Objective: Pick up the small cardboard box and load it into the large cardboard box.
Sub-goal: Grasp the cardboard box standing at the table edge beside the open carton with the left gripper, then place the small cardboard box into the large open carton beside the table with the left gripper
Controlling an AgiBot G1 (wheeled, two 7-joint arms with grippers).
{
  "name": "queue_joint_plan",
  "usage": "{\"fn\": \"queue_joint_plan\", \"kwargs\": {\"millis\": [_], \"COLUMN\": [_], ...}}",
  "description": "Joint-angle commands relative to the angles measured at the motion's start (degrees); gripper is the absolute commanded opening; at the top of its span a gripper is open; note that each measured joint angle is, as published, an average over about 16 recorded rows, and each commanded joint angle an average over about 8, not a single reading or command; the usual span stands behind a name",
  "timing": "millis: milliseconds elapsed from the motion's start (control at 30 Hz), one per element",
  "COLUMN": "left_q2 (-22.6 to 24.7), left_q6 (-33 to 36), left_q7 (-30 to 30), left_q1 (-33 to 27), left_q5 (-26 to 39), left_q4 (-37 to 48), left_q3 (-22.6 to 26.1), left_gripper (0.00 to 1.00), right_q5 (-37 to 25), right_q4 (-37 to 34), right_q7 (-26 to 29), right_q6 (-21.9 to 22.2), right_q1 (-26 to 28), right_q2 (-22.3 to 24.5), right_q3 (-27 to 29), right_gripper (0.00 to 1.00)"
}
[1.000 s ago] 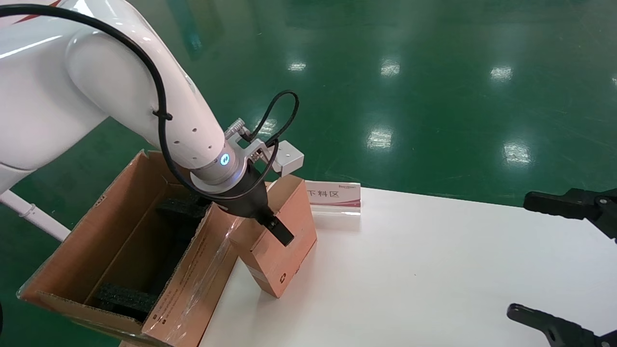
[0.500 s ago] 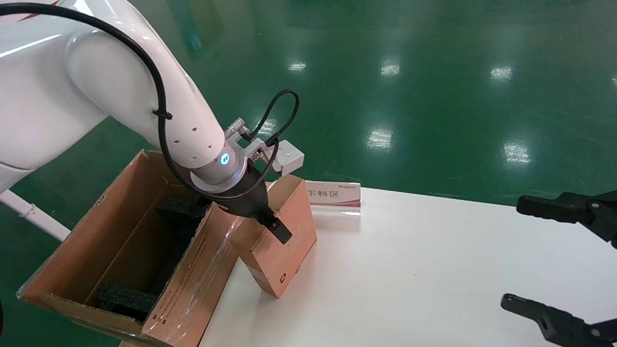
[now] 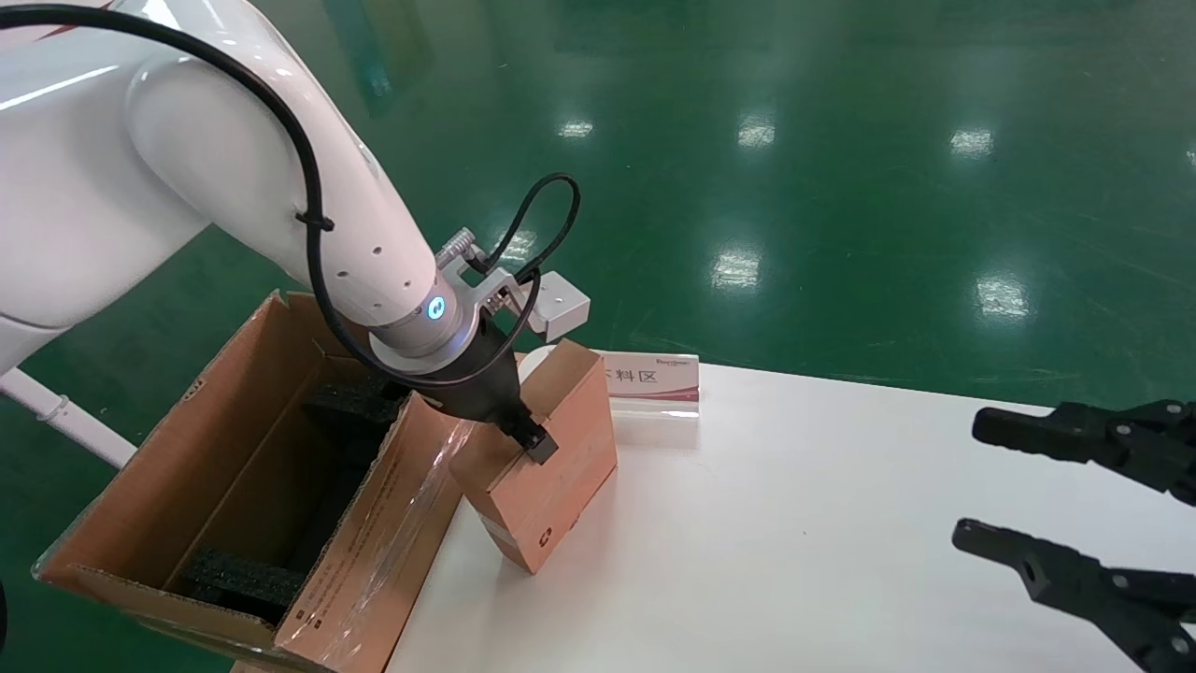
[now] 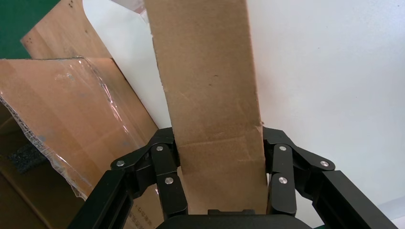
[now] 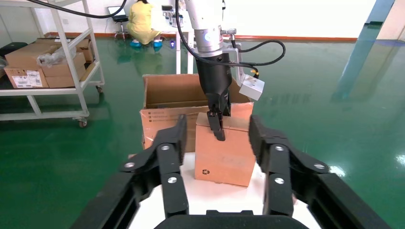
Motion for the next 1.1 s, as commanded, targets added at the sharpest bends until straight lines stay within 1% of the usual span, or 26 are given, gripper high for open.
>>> {"fn": "queue_joint_plan", "kwargs": {"millis": [33,133,167,400,433,567,700,933,1100], "left_q2": [0.00,0.00,0.00,0.00,0.01,-0.14,-1.88,-8.16,-12.83], "left_q6": [0.01,0.01,0.01,0.01,0.00,-0.16,-0.17,1.71,1.52], "left_q7": [0.00,0.00,0.00,0.00,0.01,0.50,2.87,8.55,9.84], "left_q1": [0.00,-0.01,-0.01,-0.02,-0.02,-0.35,-2.44,-9.95,-15.56], "left_q5": [0.00,0.00,0.00,0.00,-0.01,-0.31,-1.51,-4.77,-7.35], "left_q4": [0.00,0.00,0.00,0.00,0.04,0.38,0.41,0.13,0.30], "left_q3": [-0.01,-0.01,-0.01,-0.01,-0.01,-0.27,-1.46,-4.29,-6.56], "left_gripper": [0.00,0.00,0.00,0.00,0.00,0.00,0.00,0.00,0.00], "right_q5": [0.00,0.00,0.00,-0.01,-0.01,-0.01,-0.01,0.01,0.02], "right_q4": [0.00,0.00,0.00,0.00,0.00,0.00,-0.02,-0.04,-0.05], "right_q7": [0.00,0.00,0.00,0.00,0.00,0.00,-0.01,-0.03,-0.04], "right_q6": [0.00,0.00,0.00,0.00,0.00,0.00,0.00,-0.01,-0.01], "right_q1": [0.00,0.00,0.00,0.00,0.00,0.00,0.01,0.03,0.04], "right_q2": [0.00,0.00,0.00,0.00,0.00,0.00,0.00,0.00,0.01], "right_q3": [0.00,0.00,0.00,0.00,0.00,0.00,-0.01,-0.04,-0.06], "right_gripper": [0.00,0.00,0.02,0.90,1.00,1.00,1.00,1.00,1.00]}}
